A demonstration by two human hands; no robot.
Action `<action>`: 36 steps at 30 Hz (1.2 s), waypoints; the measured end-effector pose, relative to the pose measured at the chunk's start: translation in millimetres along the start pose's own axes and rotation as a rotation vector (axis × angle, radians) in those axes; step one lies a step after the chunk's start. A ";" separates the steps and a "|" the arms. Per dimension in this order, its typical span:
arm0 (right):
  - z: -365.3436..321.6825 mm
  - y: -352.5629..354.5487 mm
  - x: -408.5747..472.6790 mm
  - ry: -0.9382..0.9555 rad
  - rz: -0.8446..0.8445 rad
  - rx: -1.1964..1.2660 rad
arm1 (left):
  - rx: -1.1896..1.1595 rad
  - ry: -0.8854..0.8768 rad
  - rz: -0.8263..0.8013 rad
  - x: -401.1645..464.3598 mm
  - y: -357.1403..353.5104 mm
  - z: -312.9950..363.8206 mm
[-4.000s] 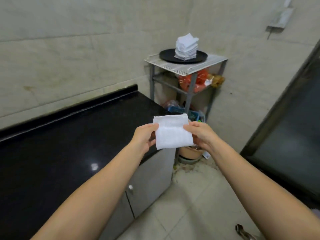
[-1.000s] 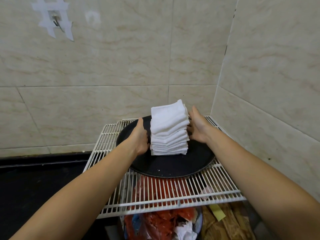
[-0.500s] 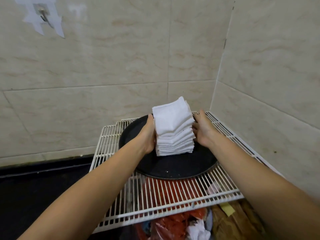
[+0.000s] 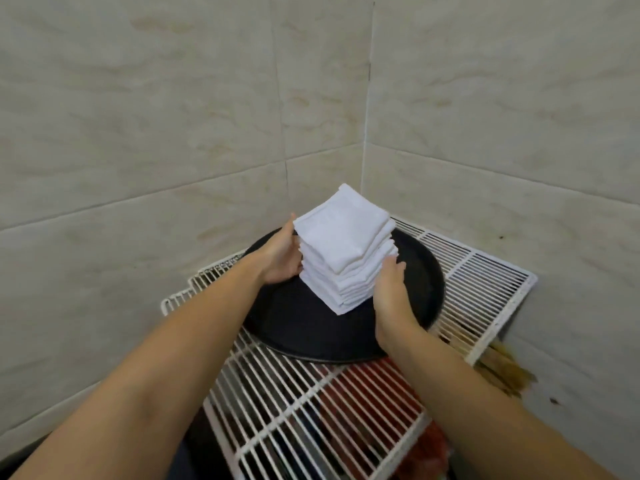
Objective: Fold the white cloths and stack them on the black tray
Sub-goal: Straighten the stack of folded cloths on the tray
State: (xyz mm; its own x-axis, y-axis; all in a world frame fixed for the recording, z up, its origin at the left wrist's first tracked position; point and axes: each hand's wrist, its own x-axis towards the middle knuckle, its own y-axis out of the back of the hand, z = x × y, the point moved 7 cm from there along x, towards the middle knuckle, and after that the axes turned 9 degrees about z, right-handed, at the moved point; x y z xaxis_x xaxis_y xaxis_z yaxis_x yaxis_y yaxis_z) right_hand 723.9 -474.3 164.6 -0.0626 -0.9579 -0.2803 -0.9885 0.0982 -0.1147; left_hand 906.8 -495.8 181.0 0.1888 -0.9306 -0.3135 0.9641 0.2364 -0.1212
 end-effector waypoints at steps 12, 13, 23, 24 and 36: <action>-24.1 -39.2 -7.4 0.140 0.433 0.024 | 0.043 0.115 -0.393 2.4 -16.4 17.5; -26.1 -41.4 -8.4 0.150 0.444 0.006 | 0.045 0.111 -0.423 1.1 -17.1 17.0; -17.4 -22.1 -12.0 0.202 0.429 0.027 | 0.019 0.095 -0.408 6.2 -22.4 28.0; -14.7 -22.4 -13.9 0.205 0.424 0.029 | 0.025 0.090 -0.390 9.7 -24.8 29.9; -10.0 -35.4 -8.8 0.227 0.428 0.038 | 0.182 0.040 -0.342 0.9 -50.9 33.3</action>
State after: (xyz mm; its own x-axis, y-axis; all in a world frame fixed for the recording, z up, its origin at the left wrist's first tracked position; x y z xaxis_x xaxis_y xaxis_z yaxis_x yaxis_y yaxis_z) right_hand 758.1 -472.0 180.7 -0.4955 -0.8634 -0.0951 -0.8618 0.5023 -0.0705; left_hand 864.2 -518.0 218.3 -0.1530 -0.9348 -0.3204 0.9882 -0.1422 -0.0572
